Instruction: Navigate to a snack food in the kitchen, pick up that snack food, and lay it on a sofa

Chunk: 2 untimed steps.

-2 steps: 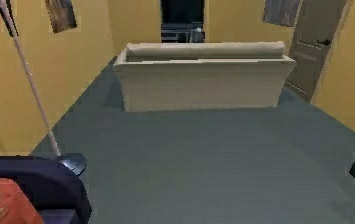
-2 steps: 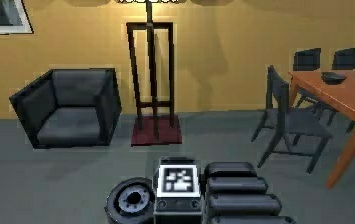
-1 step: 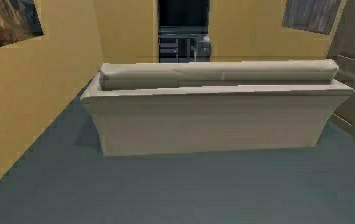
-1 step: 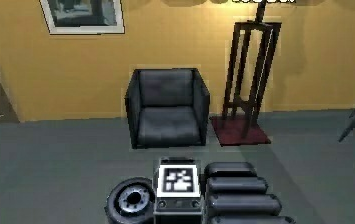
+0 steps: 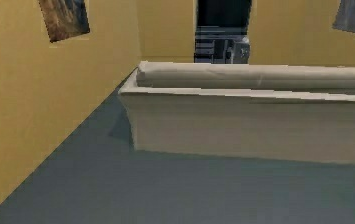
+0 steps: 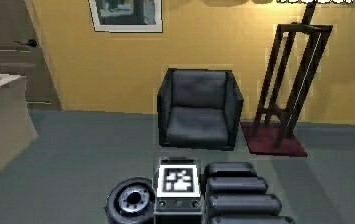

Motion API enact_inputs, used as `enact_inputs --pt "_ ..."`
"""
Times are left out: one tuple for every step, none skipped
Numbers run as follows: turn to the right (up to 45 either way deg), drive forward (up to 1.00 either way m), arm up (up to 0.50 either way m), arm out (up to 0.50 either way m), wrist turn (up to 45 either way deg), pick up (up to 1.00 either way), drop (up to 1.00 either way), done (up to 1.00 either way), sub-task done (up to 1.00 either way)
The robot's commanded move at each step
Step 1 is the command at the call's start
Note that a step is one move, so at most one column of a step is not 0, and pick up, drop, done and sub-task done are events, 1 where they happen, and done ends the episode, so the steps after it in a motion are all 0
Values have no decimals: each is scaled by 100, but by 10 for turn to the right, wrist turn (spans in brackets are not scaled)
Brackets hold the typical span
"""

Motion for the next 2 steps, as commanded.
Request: enact_inputs --pt "0 25 0 0 0 0 0 0 0" --pt "-150 0 0 0 0 0 0 0 0"
